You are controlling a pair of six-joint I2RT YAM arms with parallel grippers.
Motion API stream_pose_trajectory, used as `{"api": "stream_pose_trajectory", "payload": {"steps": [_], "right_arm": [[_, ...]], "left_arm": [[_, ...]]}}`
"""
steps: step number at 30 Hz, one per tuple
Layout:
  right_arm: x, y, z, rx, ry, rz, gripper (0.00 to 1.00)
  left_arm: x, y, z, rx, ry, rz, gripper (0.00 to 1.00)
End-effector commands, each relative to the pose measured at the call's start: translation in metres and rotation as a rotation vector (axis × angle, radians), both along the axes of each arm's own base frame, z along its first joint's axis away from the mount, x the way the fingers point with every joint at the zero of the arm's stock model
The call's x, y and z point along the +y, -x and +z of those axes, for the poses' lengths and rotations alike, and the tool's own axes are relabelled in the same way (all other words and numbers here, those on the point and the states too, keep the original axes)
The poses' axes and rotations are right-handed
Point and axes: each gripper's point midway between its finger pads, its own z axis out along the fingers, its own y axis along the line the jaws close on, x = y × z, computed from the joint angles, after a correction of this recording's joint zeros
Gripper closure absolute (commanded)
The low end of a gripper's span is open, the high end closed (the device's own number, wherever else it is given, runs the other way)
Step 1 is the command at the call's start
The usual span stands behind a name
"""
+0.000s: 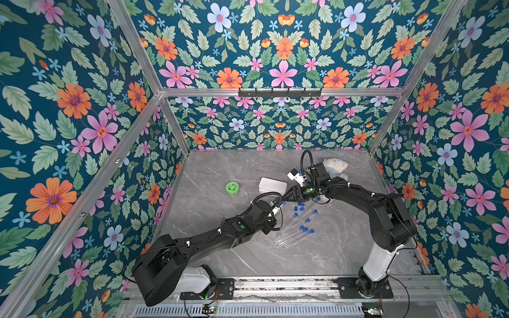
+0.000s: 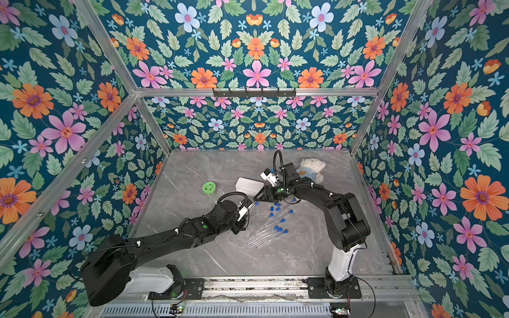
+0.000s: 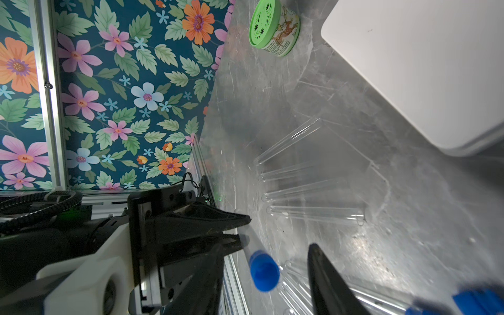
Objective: Remove stoppers from test tubes
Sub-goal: Open the stopper on the test tube.
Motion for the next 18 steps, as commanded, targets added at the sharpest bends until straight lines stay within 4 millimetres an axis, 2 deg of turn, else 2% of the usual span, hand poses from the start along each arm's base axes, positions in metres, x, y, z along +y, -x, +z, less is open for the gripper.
{"api": "stream_pose_trajectory", "payload": {"steps": [1,9,18], "right_arm": [[0.0025,0.0046,0.0012,-0.002,-0.009,0.031,0.51],[0.0059,0.0087,0.0004,0.008,-0.009,0.05,0.57],[0.0086,0.0103,-0.0002,0.011,-0.01,0.063,0.59]], "left_arm": [[-0.0032,-0.0033,0.0074,-0.025,0.022,0.001,0.98],[-0.0029,-0.004,0.0065,-0.027,0.021,0.006,0.98],[-0.0028,-0.0046,0.0064,-0.028,0.022,0.009,0.99]]}}
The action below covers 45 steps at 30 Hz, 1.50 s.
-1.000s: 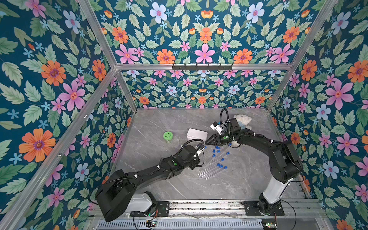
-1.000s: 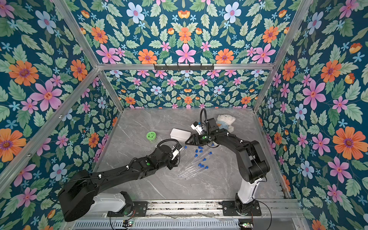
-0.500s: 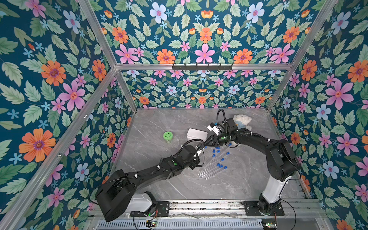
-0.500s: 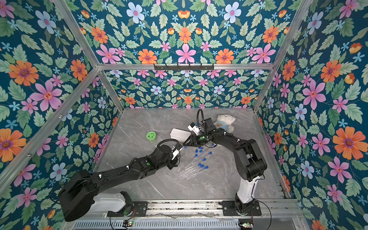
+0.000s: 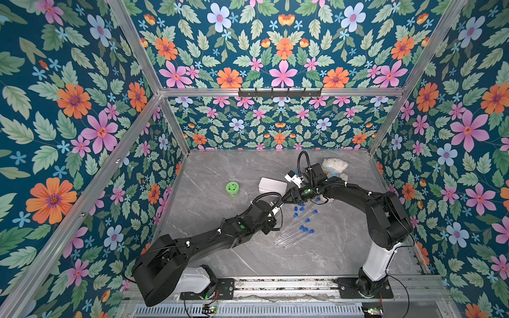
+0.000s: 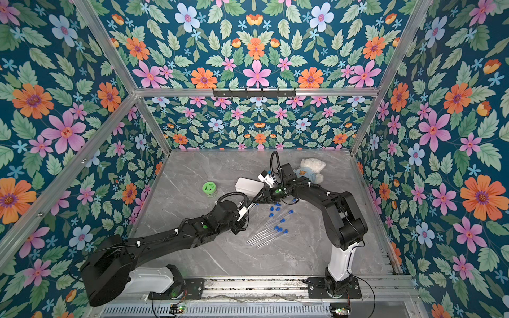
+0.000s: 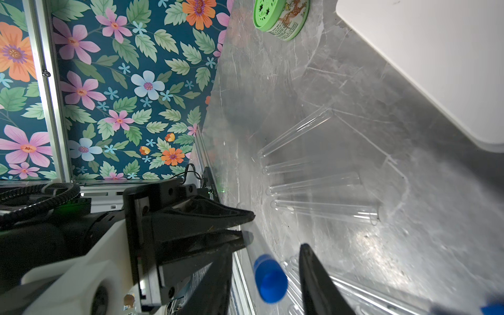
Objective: Remove stoppers from test tubes
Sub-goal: Open the stopper on the test tube.
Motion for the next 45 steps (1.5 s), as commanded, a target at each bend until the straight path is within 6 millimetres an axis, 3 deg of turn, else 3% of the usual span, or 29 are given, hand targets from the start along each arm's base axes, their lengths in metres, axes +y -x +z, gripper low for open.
{"api": "stream_pose_trajectory", "payload": {"steps": [1,12,25,45], "right_arm": [[0.0019,0.0033,0.003,-0.008,-0.014,0.024,0.59],[0.0019,0.003,0.0023,-0.009,-0.013,0.024,0.7],[0.0028,0.0041,0.0034,-0.004,-0.02,0.03,0.72],[0.0004,0.0028,0.0028,-0.025,0.002,0.019,0.87]], "left_arm": [[-0.0038,-0.0043,0.0071,-0.028,0.024,0.006,0.99],[-0.0031,-0.0048,0.0079,-0.029,0.024,0.01,0.99],[-0.0043,-0.0065,0.0097,-0.034,0.024,0.011,0.99],[-0.0011,-0.0051,0.0053,-0.027,0.012,0.015,1.0]]}}
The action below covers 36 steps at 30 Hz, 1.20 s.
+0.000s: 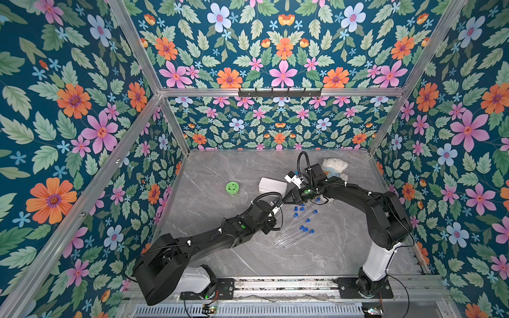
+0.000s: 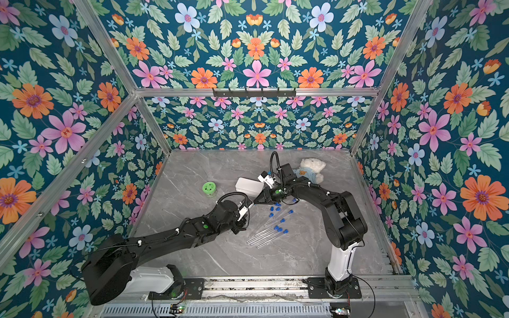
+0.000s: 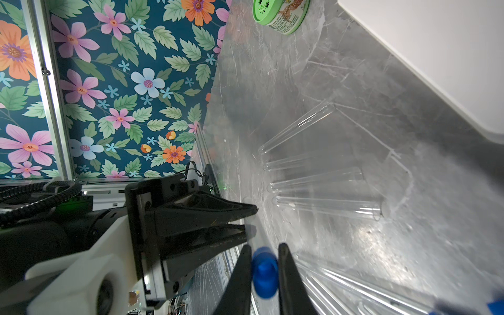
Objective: Remove stoppers from test tubes
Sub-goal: Open the stopper on the test tube.
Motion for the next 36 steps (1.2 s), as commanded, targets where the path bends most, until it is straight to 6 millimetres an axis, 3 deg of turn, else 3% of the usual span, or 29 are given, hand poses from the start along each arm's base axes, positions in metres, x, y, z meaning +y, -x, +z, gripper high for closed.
{"api": "stream_pose_trajectory", "payload": {"steps": [1,36], "right_arm": [[0.0,0.0,0.004,-0.041,0.003,0.009,0.88],[-0.031,-0.023,0.03,-0.067,-0.106,-0.13,0.93]], "left_arm": [[-0.002,-0.003,0.008,-0.026,0.023,0.006,1.0],[0.0,0.003,-0.009,0.032,-0.029,-0.006,1.0]]}}
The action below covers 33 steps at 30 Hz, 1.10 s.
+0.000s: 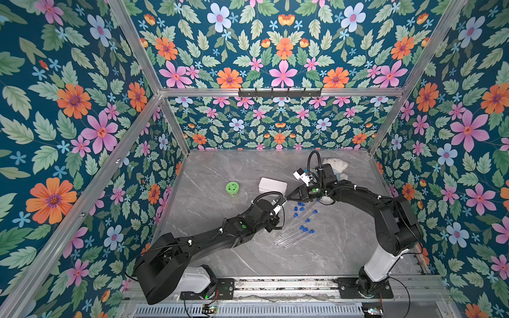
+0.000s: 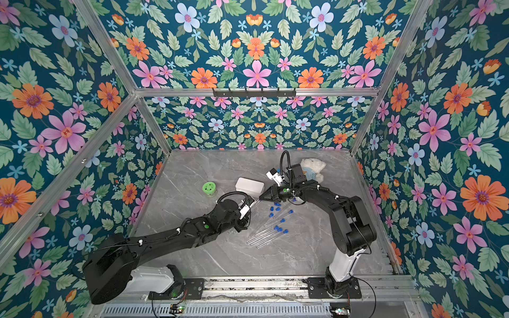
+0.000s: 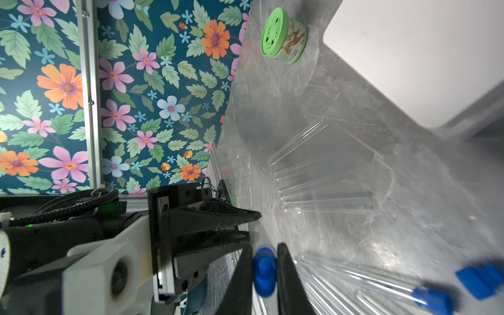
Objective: Remove stoppers from test tubes
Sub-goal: Open the stopper on the test tube.
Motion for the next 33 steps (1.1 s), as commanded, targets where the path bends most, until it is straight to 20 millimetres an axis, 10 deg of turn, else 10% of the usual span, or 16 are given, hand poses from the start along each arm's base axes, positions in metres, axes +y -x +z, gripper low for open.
{"api": "stream_pose_trajectory", "payload": {"steps": [1,33], "right_arm": [[-0.001,-0.008,0.009,-0.055,-0.01,-0.021,0.93],[-0.036,-0.021,-0.096,-0.076,0.668,-0.067,0.89]], "left_arm": [[0.01,0.006,-0.015,0.046,-0.063,0.009,1.0],[-0.01,0.018,-0.054,0.218,-0.07,0.045,1.0]]}}
